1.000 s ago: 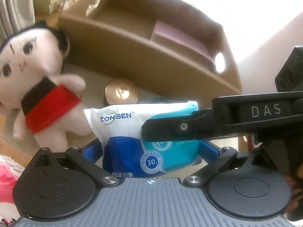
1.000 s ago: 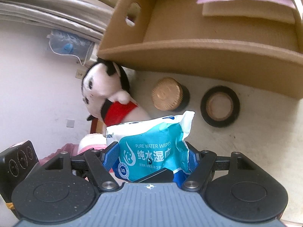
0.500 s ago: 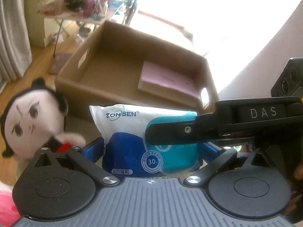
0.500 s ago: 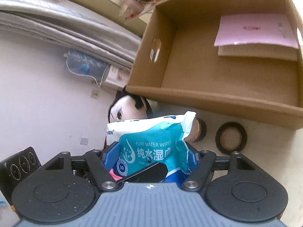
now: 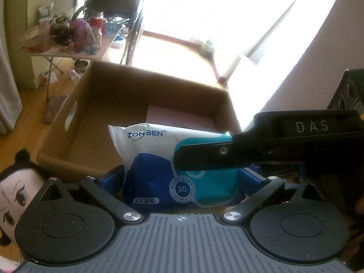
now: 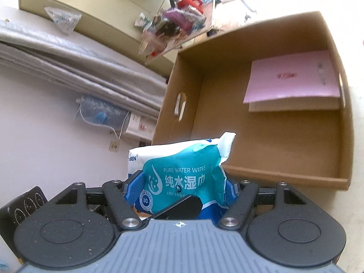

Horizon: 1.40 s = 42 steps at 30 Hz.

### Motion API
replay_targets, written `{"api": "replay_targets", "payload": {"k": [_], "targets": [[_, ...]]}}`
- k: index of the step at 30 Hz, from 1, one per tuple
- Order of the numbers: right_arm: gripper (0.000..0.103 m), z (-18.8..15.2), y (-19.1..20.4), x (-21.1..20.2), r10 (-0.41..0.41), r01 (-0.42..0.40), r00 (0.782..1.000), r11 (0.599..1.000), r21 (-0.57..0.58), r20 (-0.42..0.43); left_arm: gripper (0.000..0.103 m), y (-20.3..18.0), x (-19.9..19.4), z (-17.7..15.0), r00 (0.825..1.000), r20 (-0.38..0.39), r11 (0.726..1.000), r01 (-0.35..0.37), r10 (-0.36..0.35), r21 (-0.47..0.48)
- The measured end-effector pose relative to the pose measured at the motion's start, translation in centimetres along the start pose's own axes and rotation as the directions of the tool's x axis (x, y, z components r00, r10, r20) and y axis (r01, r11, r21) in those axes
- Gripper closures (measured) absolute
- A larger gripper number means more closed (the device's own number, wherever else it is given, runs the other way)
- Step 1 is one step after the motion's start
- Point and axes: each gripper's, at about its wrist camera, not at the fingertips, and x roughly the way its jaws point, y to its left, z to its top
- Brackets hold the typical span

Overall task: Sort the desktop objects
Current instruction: 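Carry the wet-wipes pack over the box and lower it inside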

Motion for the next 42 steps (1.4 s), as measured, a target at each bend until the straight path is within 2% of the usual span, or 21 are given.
{"api": "replay_targets", "payload": {"k": [8, 19, 33, 42], "targets": [[0.030, 2.1, -1.4, -1.0, -0.017, 0.015, 0.998, 0.999, 0.037, 0.065, 0.001, -1.0, 2.3, 1.8, 0.999, 0.022, 0.999, 0.035, -0.036, 0.035], [0.030, 4.1, -3.3, -0.8, -0.065, 0.058, 0.993, 0.995, 0.080, 0.094, 0.001, -1.5, 5.2, 2.9, 0.997, -0.006, 0.996, 0.072, -0.072, 0.048], [0.030, 5.8, -5.5, 0.8, -0.108, 0.100, 0.993, 0.983, 0.153, 0.048, 0.001, -1.1, 7.9, 3.5, 0.992, -0.096, 0.995, 0.086, -0.082, 0.043], [0.030, 5.9, -6.2, 2.4, -0.157, 0.155, 0.988, 0.969, 0.194, -0.009, 0.001, -0.1, 9.7, 3.4, 0.977, -0.183, 0.993, 0.118, -0.113, 0.020]]}}
